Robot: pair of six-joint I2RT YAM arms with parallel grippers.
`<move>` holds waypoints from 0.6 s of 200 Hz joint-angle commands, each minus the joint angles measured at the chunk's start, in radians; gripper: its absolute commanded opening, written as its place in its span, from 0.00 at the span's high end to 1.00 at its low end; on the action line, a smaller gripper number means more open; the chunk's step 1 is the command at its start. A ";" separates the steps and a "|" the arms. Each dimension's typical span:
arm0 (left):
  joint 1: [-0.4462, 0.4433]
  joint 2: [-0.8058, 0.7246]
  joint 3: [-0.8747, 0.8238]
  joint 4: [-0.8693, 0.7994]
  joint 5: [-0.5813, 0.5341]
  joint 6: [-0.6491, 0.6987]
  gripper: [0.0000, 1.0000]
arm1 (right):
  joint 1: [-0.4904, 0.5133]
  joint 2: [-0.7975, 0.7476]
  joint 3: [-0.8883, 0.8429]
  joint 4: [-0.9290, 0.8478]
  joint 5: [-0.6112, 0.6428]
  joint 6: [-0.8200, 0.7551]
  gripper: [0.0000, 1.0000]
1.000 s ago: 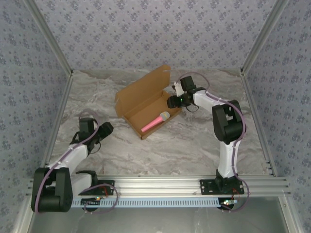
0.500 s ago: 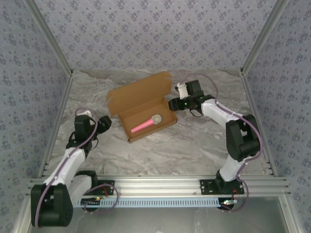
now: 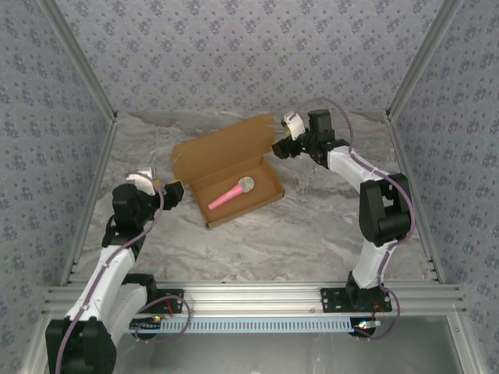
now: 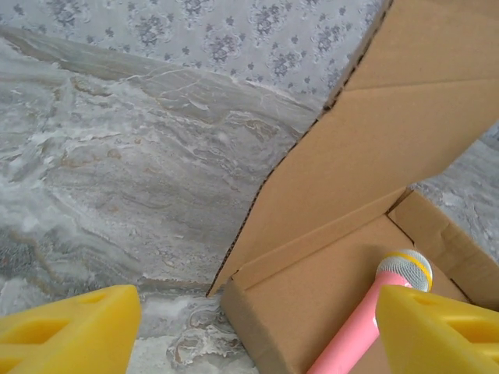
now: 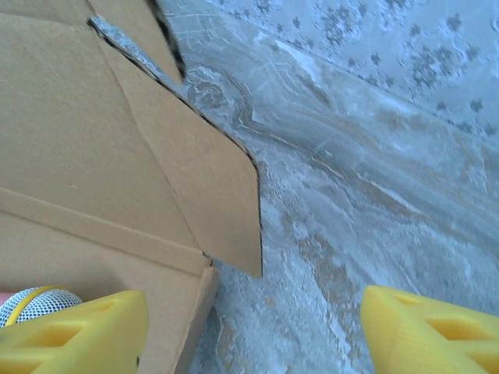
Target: Fold the paper box
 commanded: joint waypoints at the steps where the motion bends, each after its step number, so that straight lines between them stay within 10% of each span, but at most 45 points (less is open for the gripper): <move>1: -0.016 0.078 0.072 0.059 0.062 0.097 0.20 | 0.002 0.049 0.077 -0.013 -0.080 -0.086 0.27; 120: -0.037 0.349 0.220 0.116 0.107 0.143 0.56 | 0.016 0.136 0.213 -0.095 -0.132 -0.113 0.56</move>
